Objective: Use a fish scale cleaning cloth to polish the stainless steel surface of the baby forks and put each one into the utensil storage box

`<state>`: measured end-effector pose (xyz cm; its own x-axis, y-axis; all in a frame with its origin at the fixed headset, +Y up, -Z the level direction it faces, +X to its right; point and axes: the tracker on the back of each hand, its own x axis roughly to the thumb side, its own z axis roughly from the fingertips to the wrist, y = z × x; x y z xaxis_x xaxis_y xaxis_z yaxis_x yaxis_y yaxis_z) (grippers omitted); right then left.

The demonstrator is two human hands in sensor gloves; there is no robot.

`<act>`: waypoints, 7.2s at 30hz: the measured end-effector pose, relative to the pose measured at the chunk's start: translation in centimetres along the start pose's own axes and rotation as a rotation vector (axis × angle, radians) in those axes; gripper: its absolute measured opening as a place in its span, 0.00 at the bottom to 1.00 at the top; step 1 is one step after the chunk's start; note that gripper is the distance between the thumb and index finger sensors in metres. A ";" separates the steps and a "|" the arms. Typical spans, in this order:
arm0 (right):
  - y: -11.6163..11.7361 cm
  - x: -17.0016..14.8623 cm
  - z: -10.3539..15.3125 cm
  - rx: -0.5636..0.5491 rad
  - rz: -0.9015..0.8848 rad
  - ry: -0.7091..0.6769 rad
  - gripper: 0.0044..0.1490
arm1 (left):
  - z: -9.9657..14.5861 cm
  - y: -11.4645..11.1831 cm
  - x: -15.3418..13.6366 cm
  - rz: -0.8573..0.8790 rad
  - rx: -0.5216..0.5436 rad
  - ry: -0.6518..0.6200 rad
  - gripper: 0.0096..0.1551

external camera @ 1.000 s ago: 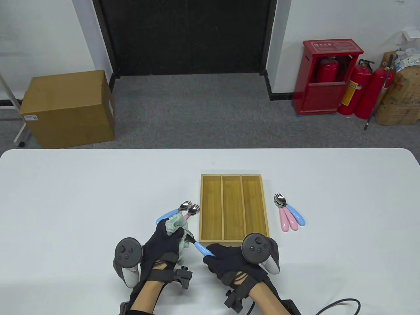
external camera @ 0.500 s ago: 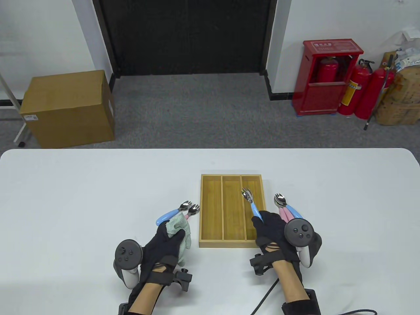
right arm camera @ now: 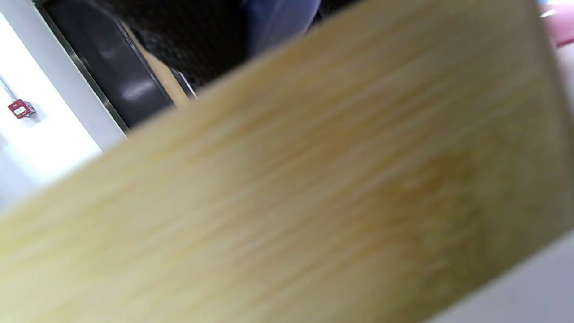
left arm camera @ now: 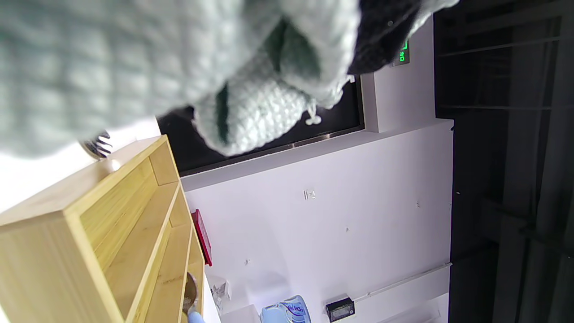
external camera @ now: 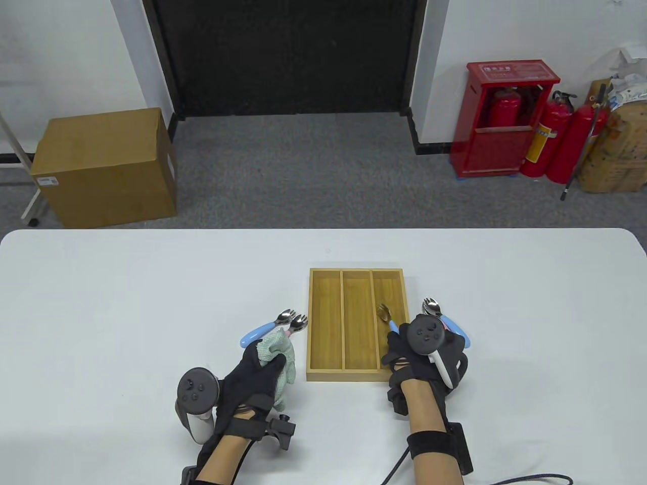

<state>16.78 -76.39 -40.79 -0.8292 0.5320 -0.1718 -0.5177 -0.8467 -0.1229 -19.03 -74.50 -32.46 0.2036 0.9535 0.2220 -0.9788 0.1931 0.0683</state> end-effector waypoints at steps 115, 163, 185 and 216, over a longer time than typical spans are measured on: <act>4.2 10.3 11.4 0.547 -0.688 -0.512 0.29 | 0.4 -4.0 -3.5 0.698 -0.307 0.209 0.32; 4.1 10.7 11.7 0.469 -0.635 -0.573 0.30 | -0.5 -1.9 -3.8 0.432 -0.187 0.190 0.28; 4.5 10.0 10.9 0.460 -0.576 -0.549 0.30 | -0.5 -1.7 -3.3 0.286 -0.095 0.167 0.27; -4.2 1.5 0.7 -0.145 -0.278 -0.196 0.27 | -0.1 1.0 -2.3 -0.009 0.068 0.060 0.26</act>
<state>17.53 -72.00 -39.81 -0.6928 0.7171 0.0766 -0.7055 -0.6519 -0.2781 -20.49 -76.44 -33.01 0.2085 0.9643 0.1630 -0.9728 0.1874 0.1359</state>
